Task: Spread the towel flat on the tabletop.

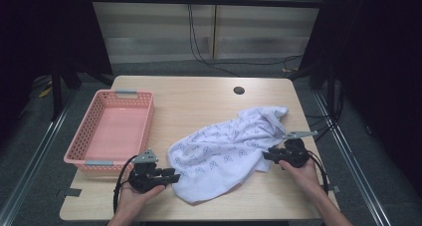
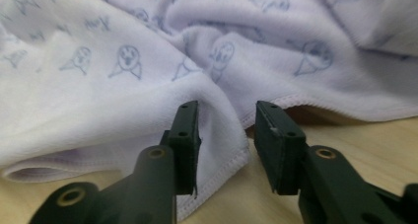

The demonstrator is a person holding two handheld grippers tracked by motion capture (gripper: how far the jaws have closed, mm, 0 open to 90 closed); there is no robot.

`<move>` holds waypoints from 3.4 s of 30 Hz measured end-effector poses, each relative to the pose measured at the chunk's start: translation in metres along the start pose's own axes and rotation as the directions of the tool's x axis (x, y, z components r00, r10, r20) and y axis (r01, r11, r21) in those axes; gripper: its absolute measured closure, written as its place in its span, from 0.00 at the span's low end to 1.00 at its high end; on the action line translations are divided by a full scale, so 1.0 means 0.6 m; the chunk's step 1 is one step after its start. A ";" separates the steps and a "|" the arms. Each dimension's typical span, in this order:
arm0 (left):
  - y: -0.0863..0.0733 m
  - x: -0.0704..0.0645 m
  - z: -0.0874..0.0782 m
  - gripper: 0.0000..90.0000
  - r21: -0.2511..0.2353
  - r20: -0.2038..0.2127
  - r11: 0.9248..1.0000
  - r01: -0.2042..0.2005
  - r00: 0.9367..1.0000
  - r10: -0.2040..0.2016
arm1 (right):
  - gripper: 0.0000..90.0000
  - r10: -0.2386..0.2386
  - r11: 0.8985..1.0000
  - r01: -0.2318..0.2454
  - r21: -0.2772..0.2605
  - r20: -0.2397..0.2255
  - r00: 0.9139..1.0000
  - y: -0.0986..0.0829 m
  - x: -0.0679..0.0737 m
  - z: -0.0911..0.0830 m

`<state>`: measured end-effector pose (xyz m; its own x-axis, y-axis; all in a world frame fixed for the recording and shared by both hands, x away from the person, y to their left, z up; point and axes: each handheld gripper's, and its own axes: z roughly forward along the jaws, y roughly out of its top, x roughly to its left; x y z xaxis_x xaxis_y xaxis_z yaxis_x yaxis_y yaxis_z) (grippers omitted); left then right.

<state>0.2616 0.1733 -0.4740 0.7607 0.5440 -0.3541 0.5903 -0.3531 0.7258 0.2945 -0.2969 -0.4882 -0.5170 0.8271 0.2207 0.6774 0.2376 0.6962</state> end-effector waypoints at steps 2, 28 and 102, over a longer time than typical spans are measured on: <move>-0.001 -0.002 0.000 0.77 0.010 0.001 1.000 -0.008 1.000 0.008 | 0.64 0.006 0.999 -0.007 -0.038 -0.014 1.000 -0.001 0.005 -0.021; -0.035 -0.040 0.036 0.46 0.172 0.105 0.972 -0.157 0.985 0.141 | 0.95 -0.087 0.992 0.096 0.086 -0.100 0.991 -0.047 0.047 -0.009; -0.044 -0.050 -0.090 0.85 -0.071 0.125 0.997 0.003 0.992 0.006 | 0.64 -0.091 0.983 0.059 -0.172 -0.184 0.979 -0.095 0.108 -0.195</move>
<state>0.2085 0.2073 -0.4506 0.7922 0.4422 -0.4206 0.5718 -0.2968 0.7649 0.1612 -0.3167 -0.4337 -0.6639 0.6941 0.2782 0.5455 0.1952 0.8150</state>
